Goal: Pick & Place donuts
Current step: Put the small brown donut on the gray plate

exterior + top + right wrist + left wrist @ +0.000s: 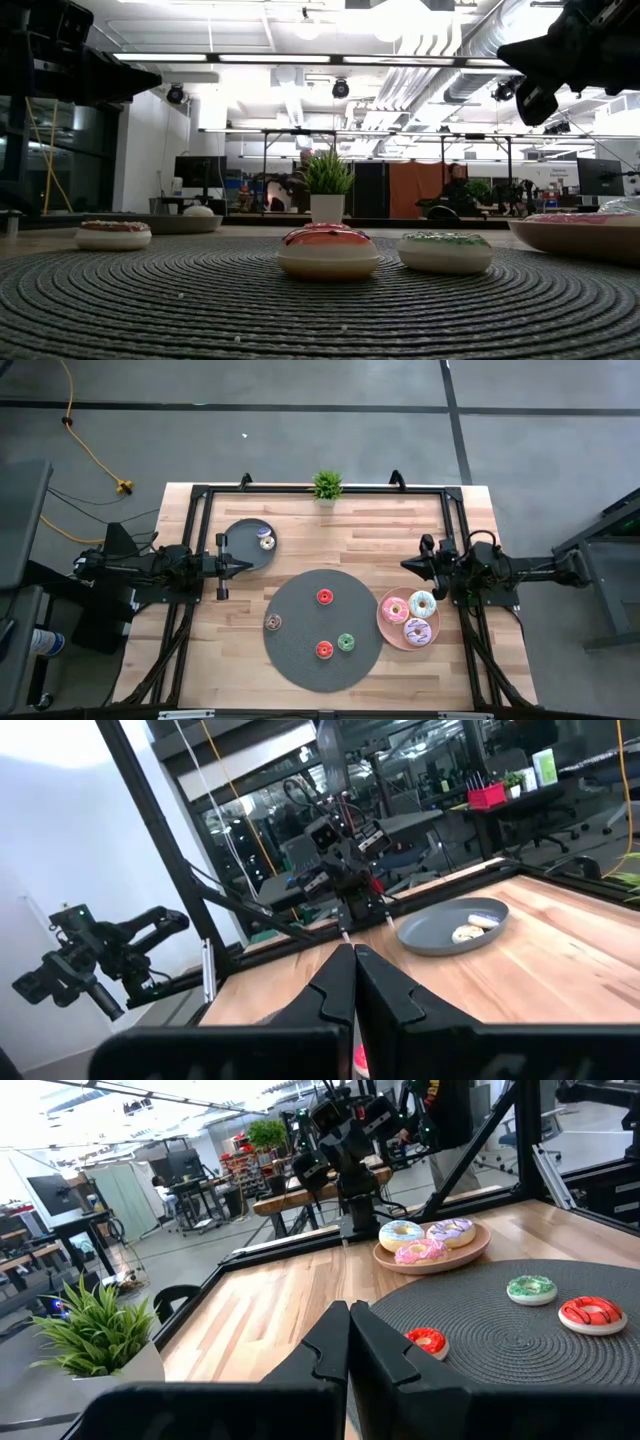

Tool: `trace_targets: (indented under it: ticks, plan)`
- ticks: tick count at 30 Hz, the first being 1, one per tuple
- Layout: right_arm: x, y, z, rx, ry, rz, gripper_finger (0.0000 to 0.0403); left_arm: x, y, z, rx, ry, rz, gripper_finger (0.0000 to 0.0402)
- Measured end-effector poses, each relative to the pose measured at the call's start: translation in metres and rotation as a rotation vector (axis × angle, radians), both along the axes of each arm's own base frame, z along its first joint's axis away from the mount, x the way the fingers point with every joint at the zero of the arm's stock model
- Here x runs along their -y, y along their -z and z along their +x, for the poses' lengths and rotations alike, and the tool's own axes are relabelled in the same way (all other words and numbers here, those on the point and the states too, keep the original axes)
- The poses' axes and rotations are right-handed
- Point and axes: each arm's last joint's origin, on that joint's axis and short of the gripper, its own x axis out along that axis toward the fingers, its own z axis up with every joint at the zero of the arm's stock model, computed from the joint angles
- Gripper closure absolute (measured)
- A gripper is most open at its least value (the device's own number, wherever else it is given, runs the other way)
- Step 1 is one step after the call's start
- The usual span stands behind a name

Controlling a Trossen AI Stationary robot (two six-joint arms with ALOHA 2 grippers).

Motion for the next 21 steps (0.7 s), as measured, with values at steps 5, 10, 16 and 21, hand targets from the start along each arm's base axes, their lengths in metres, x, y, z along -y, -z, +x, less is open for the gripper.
trace_targets:
  ticks: [5,10,16,21]
  plan:
    - [0.000,0.001,-0.006,-0.001,0.001,0.000,0.0403,0.000,0.000,0.000,0.000,0.000,0.000,0.0401]
    - [0.000,0.003,-0.011,-0.013,0.002,0.000,0.0403,0.000,0.000,0.000,0.000,0.000,0.000,0.0401]
    - [0.000,0.004,-0.014,-0.013,0.003,-0.008,0.0403,0.000,0.000,0.000,0.000,0.000,0.000,0.0401]
    - [-0.001,0.005,-0.014,-0.020,-0.014,-0.020,0.0403,0.000,0.000,0.000,0.000,0.000,0.000,0.0401]
